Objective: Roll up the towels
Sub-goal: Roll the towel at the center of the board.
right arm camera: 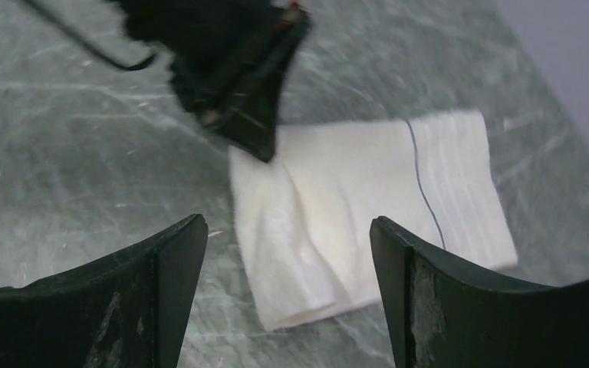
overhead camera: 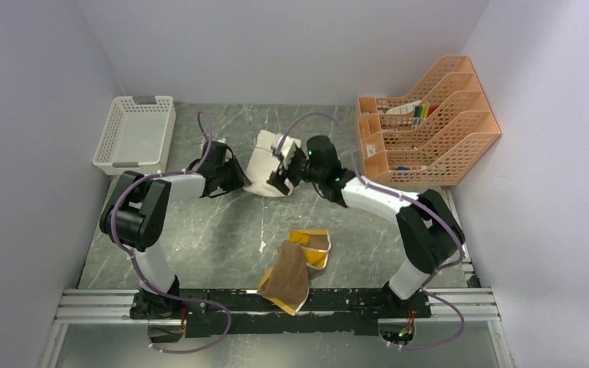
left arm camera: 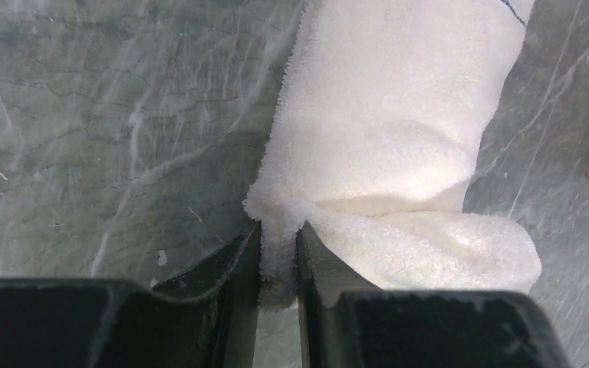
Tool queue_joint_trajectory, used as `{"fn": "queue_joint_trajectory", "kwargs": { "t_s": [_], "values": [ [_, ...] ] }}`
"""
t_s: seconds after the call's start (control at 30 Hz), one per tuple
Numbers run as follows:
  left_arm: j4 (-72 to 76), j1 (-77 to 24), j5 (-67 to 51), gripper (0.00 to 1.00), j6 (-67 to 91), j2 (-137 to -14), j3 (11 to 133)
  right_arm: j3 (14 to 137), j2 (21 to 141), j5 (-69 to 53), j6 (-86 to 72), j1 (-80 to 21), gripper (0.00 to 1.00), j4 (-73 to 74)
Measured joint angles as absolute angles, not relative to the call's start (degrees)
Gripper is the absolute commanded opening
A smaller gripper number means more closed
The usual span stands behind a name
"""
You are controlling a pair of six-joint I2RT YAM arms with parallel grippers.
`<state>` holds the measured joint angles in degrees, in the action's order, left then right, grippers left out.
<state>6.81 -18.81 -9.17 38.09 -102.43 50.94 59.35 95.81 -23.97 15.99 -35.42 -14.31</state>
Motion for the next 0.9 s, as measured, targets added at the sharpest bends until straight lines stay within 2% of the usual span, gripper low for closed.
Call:
{"fn": "queue_joint_trajectory", "kwargs": {
  "t_s": [0.17, 0.4, 0.9],
  "values": [
    [5.61, -18.81, -9.21, 0.31, 37.43, -102.43, 51.53, 52.07, 93.73, -24.86, 31.24, -41.43, 0.76, -18.04],
    [3.7, -18.79, -9.69, 0.31, 36.71, -102.43, 52.75, 53.52, 99.59, -21.52, 44.91, -45.32, 0.71, -14.44],
    [2.22, -18.35, -11.25, 0.31, 35.46, -102.43, 53.74, 56.27, 107.24, -16.34, 51.7, -45.82, 0.62, -10.87]
  ]
}}
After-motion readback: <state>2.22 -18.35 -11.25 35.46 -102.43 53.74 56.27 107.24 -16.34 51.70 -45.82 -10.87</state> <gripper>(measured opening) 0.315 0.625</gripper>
